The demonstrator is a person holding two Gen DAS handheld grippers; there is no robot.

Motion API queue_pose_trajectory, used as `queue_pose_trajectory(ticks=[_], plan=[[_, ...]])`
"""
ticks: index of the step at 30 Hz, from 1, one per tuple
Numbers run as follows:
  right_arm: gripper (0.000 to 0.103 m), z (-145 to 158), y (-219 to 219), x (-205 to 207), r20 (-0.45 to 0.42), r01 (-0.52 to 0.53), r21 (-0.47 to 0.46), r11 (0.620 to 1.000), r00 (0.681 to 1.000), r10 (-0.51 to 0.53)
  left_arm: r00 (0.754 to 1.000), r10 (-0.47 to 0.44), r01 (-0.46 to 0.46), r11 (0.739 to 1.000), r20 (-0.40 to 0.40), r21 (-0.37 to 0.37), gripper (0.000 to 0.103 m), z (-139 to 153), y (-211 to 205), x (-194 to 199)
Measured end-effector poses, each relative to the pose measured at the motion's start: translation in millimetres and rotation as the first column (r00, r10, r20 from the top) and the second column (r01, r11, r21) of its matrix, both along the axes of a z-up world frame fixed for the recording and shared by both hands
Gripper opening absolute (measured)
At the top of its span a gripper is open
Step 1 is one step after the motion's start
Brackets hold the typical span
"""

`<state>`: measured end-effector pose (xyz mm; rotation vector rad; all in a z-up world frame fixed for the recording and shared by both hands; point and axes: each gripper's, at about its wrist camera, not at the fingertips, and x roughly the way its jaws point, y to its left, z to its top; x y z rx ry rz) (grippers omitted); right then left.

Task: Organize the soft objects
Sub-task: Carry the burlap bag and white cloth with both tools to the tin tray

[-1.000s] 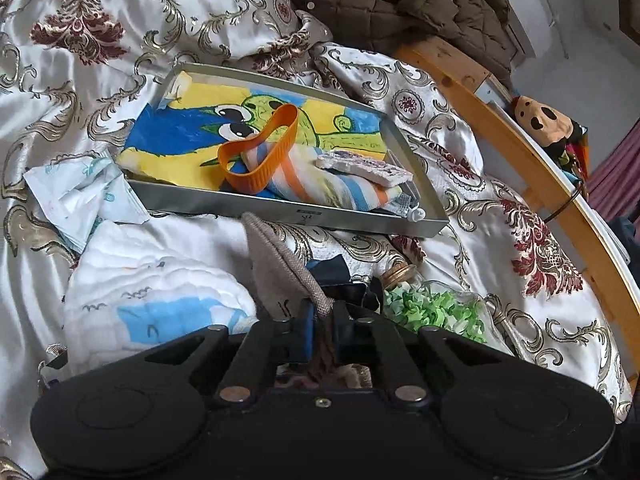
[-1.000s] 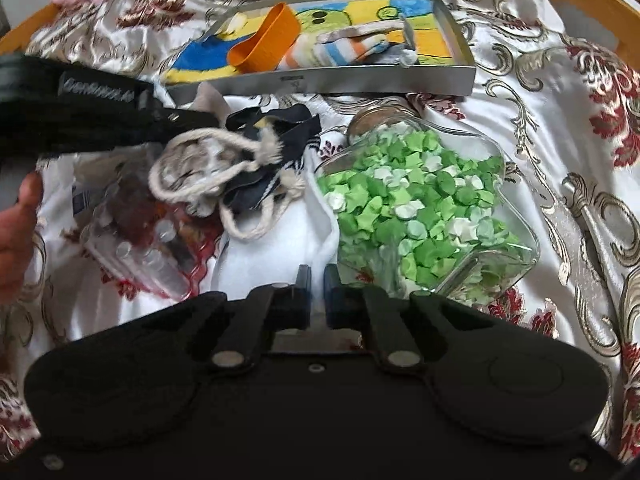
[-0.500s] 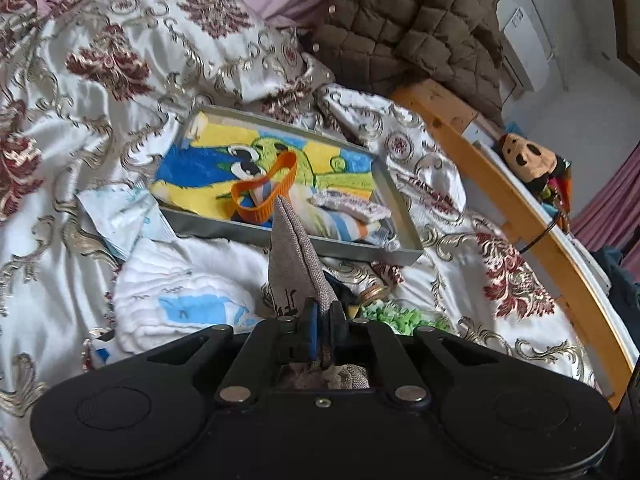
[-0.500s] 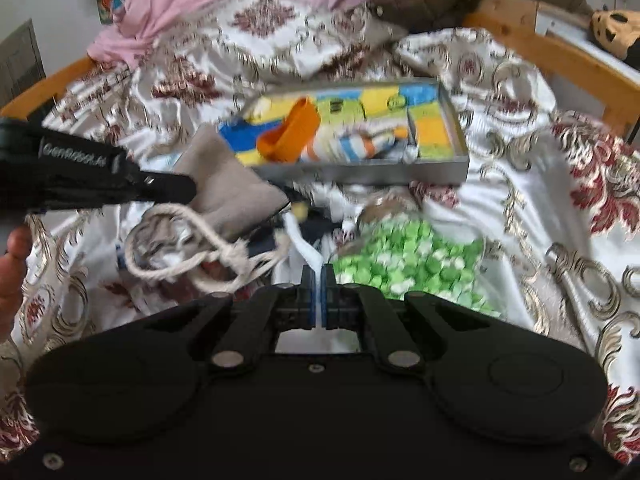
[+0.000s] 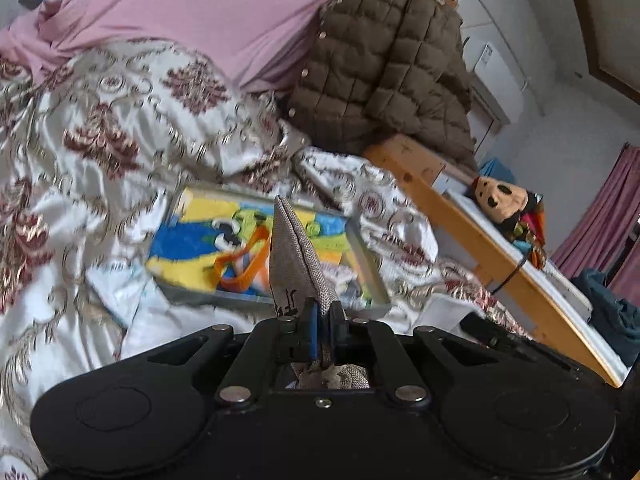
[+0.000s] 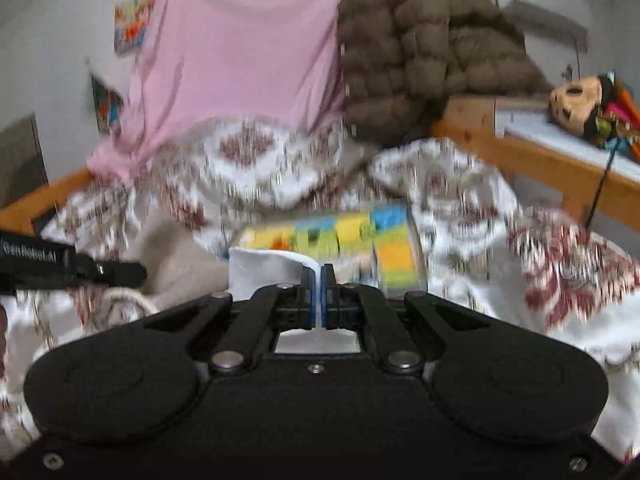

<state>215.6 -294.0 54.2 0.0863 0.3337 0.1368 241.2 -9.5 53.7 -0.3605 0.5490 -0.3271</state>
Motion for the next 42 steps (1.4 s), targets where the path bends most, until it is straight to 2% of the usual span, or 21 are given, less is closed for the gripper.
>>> queue_pose_trajectory(ticks=[6,11,15,22,27,30,35,42], plan=[[0.000,31.6,-19.8,31.7,0.139,0.000,0.106,0.994,0.990,-0.015,0.997,0.020,-0.023,0.999,0.078,0.041,0.005,33.6,-13.8,28.3],[0.000,45.8,-34.5,74.1,0.188,-0.004,0.174,0.985,0.982,-0.029,0.992,0.022,-0.035,0.995,0.126,0.095,0.005,49.9,-34.9,66.0],[0.000,42.8,-44.7,108.8,0.184,0.007,0.215,0.977,0.982,-0.048,0.988,0.032,-0.053,0.989,0.149,0.135,0.005,48.5,-52.1,98.2],[0.000,19.9,-63.9,168.4,0.172,0.049,0.319,0.946,0.979,-0.109,0.987,0.039,-0.065,0.984,0.157,0.166,0.005,25.5,-72.9,140.8],[0.000,-7.6,-72.0,209.6,0.124,0.073,0.364,0.928,0.984,-0.125,0.984,0.044,-0.078,0.977,0.171,0.198,0.005,3.6,-84.1,165.0],[0.000,-25.5,-74.7,218.8,0.077,0.097,0.380,0.920,0.988,-0.135,0.986,0.052,-0.085,0.973,0.156,0.216,0.005,-13.0,-89.0,181.0],[0.000,-51.9,-77.4,243.9,-0.050,0.148,0.365,0.919,0.989,-0.139,0.992,0.069,-0.093,0.966,0.105,0.241,0.005,-40.6,-95.3,199.1],[0.000,-79.3,-73.0,254.5,-0.209,0.206,0.328,0.922,0.968,-0.142,0.995,0.099,-0.095,0.962,-0.004,0.255,0.005,-68.6,-94.9,212.1]])
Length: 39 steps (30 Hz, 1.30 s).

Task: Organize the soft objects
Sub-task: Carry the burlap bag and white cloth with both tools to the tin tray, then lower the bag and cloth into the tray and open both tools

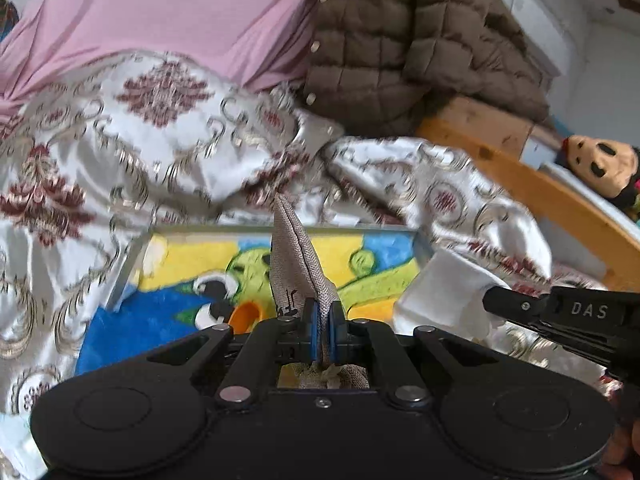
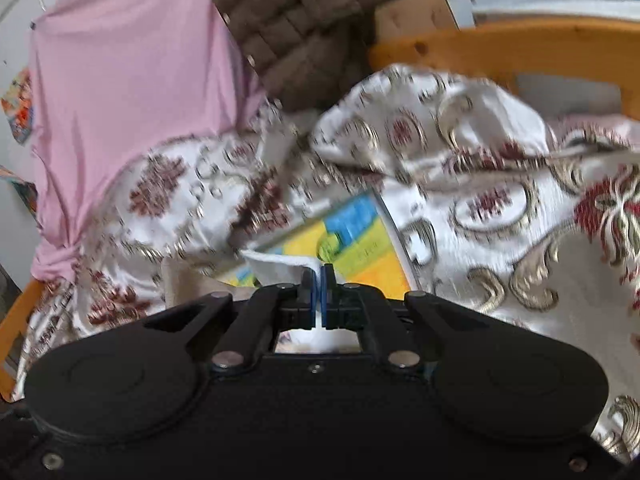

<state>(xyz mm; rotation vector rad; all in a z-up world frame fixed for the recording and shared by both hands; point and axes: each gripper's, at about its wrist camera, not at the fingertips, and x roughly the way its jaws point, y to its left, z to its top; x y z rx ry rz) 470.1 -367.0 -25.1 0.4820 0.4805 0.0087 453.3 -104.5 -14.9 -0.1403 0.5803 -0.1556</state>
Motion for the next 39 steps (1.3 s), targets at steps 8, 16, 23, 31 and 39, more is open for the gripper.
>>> queue_pose_trajectory(ticks=[8,16,23,31,39], plan=[[0.000,-28.7,11.1,9.5,-0.083,-0.028,0.010,1.000,0.996,0.029,0.997,0.011,-0.010,1.000,-0.075,0.012,0.009,-10.6,0.5,4.1],[0.002,-29.6,11.7,7.7,-0.084,-0.014,0.024,1.000,0.996,0.016,0.996,0.024,-0.021,0.999,-0.080,0.039,0.018,-4.6,-2.1,2.0],[0.017,-18.8,5.7,-7.0,-0.075,-0.008,0.030,1.000,0.997,0.011,0.997,0.046,-0.042,0.997,-0.065,0.067,0.051,4.6,0.5,-5.8],[0.033,5.2,8.4,-28.2,-0.029,-0.022,0.017,1.000,0.999,0.023,0.996,0.084,-0.083,0.995,-0.017,0.051,0.066,32.7,14.8,-29.1],[0.051,43.7,12.9,-68.7,0.058,-0.048,-0.015,0.999,0.997,0.049,0.988,0.129,-0.131,0.991,0.090,0.019,0.080,74.7,28.9,-73.5]])
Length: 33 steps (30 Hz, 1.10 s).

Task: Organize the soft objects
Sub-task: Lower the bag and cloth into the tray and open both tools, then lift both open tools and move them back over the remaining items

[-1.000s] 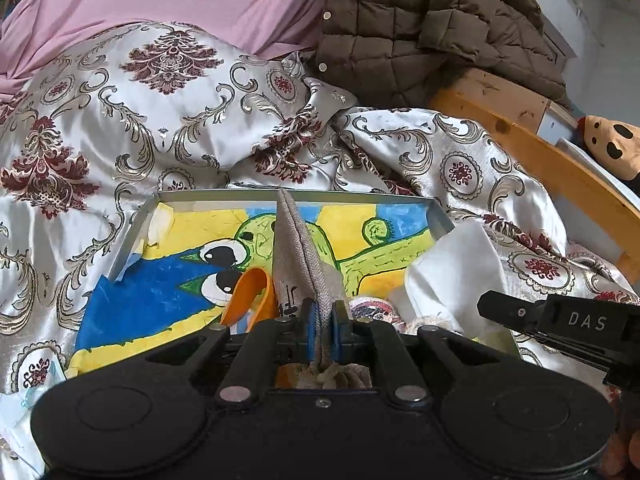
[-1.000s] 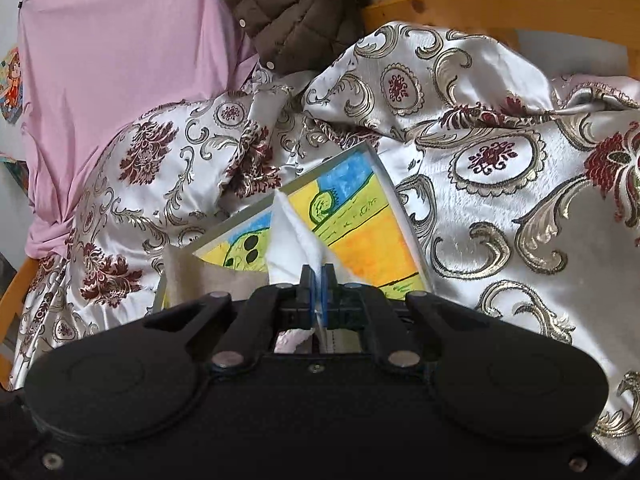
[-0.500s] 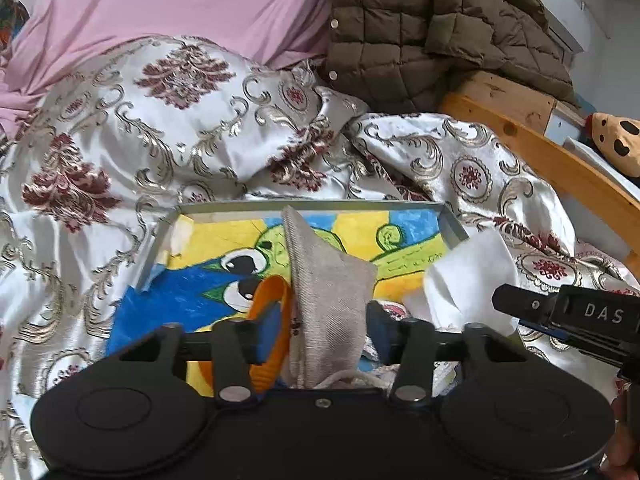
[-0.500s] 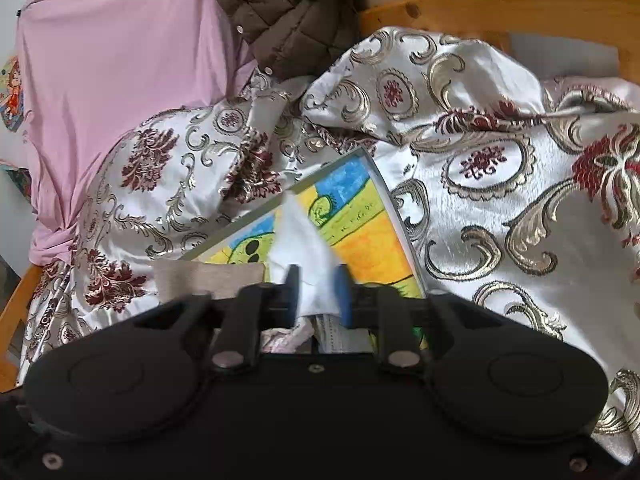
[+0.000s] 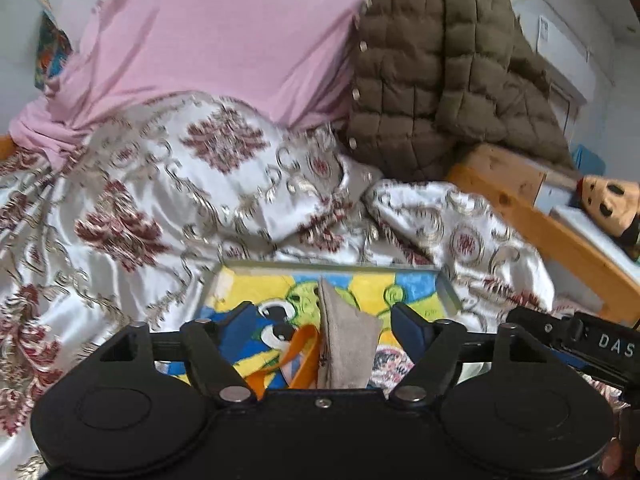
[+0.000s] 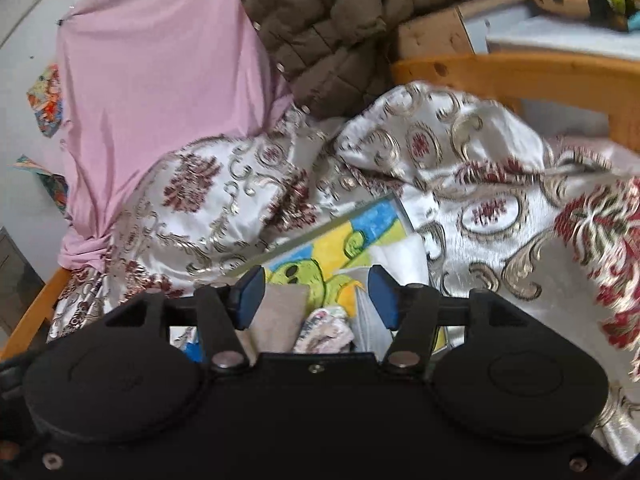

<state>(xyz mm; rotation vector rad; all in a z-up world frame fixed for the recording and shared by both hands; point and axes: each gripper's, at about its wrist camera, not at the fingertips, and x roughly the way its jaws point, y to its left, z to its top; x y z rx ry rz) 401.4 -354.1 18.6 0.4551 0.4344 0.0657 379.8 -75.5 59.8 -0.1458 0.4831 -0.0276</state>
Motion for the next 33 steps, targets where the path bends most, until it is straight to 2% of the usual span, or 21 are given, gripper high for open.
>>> queue_pose_trajectory(ticks=[2,5,6,9,12,16,25,33], plan=[[0.062,13.0,1.6,-14.7,0.031,-0.003,-0.008,1.000,1.000,0.004,1.000,0.009,-0.008,1.000,0.027,-0.010,0.083,10.0,3.8,-13.2],[0.068,30.6,2.8,-40.1,0.111,-0.005,-0.007,1.000,0.994,0.005,0.997,0.025,-0.022,0.999,0.071,-0.032,0.090,26.2,10.4,-37.1],[0.076,36.0,3.6,-50.0,0.125,-0.004,-0.009,1.000,0.992,0.005,0.996,0.031,-0.028,0.999,0.087,-0.042,0.093,31.6,13.0,-46.5],[0.088,52.2,8.1,-81.7,0.178,0.002,-0.043,0.999,0.984,0.005,0.990,0.047,-0.038,0.997,0.131,-0.069,0.097,44.0,20.1,-73.1],[0.093,69.1,15.2,-114.6,0.233,0.012,-0.106,0.994,0.972,0.013,0.985,0.047,-0.034,0.996,0.166,-0.080,0.099,53.1,24.0,-99.9],[0.102,89.6,20.8,-160.4,0.300,0.017,-0.120,0.993,0.954,0.020,0.978,0.038,-0.023,0.997,0.205,-0.076,0.102,60.8,28.0,-135.0],[0.102,105.5,37.5,-242.9,0.369,0.021,-0.160,0.987,0.928,0.040,0.965,0.021,0.002,0.996,0.262,-0.086,0.102,67.0,39.5,-206.3],[0.102,89.4,60.0,-295.2,0.377,0.019,-0.217,0.976,0.924,0.066,0.964,0.017,-0.002,0.998,0.266,-0.055,0.102,50.5,54.5,-251.7]])
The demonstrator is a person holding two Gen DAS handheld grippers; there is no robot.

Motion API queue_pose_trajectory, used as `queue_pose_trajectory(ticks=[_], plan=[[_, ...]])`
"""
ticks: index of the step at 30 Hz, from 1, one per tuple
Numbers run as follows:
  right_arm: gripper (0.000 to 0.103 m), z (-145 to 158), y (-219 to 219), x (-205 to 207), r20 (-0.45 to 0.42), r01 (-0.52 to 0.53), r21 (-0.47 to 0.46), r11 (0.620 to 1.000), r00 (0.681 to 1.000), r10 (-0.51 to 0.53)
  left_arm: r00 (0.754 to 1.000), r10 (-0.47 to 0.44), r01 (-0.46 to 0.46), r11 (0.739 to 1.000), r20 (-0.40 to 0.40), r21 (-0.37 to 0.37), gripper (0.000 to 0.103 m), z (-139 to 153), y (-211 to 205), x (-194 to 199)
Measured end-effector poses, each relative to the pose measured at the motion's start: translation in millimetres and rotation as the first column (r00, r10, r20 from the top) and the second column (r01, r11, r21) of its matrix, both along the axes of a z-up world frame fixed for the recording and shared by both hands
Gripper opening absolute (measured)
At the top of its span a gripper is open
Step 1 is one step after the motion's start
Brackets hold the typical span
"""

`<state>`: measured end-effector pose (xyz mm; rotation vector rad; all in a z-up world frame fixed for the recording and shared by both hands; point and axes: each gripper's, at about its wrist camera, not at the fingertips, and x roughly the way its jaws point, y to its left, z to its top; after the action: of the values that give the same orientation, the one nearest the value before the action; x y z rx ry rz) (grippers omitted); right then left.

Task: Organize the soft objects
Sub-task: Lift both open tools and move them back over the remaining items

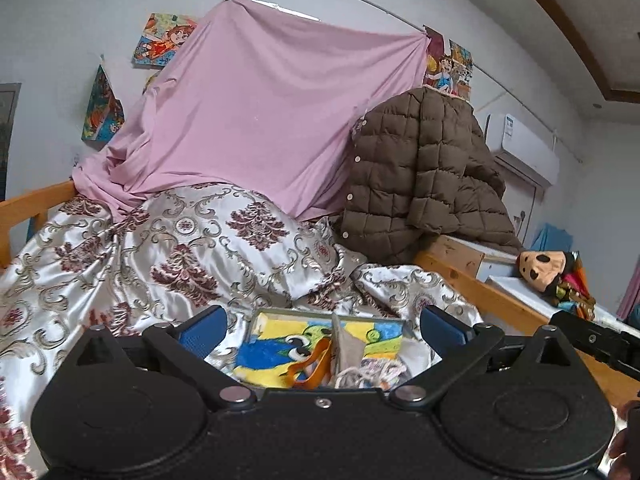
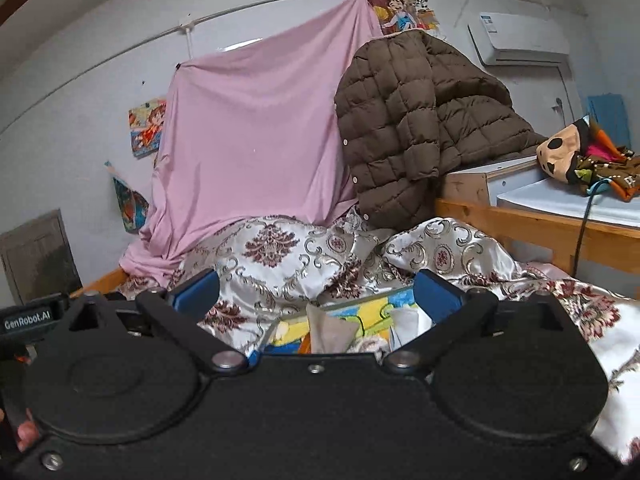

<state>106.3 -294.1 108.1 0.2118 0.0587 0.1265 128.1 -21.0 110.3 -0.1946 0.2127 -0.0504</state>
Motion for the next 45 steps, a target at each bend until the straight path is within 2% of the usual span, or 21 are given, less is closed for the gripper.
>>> queue_pose_trajectory(ticks=[9,15,21,25,30,36,45], plan=[[0.102,-18.8,26.7,-35.2,-0.062,0.008,-0.095,0.995,0.998,-0.014,0.996,-0.015,0.024,0.995,-0.087,0.099,0.102,-34.6,10.8,-24.4],[0.102,-27.9,44.9,-50.5,-0.112,-0.016,-0.168,0.986,0.994,-0.003,0.986,-0.029,0.046,0.994,-0.162,0.102,0.102,-56.3,20.8,-32.3],[0.102,-38.1,60.3,-63.6,-0.163,-0.046,-0.235,0.971,0.987,0.007,0.980,-0.015,0.041,0.990,-0.197,0.132,0.102,-69.3,27.1,-36.6],[0.102,-40.9,69.7,-59.4,-0.219,-0.076,-0.299,0.951,0.976,0.009,0.964,-0.007,0.051,0.986,-0.266,0.157,0.102,-80.5,33.3,-31.6],[0.102,-51.7,83.6,-54.8,-0.316,-0.153,-0.371,0.916,0.948,0.031,0.936,-0.038,0.101,0.982,-0.350,0.163,0.102,-95.5,44.9,-22.0],[0.102,-66.2,100.9,-50.3,-0.413,-0.224,-0.438,0.870,0.911,0.027,0.916,-0.053,0.133,0.975,-0.399,0.176,0.102,-105.3,49.9,-10.5],[0.102,-88.1,112.3,-26.9,-0.551,-0.311,-0.449,0.838,0.834,0.013,0.883,-0.093,0.211,0.954,-0.460,0.214,0.102,-121.6,45.1,9.2]])
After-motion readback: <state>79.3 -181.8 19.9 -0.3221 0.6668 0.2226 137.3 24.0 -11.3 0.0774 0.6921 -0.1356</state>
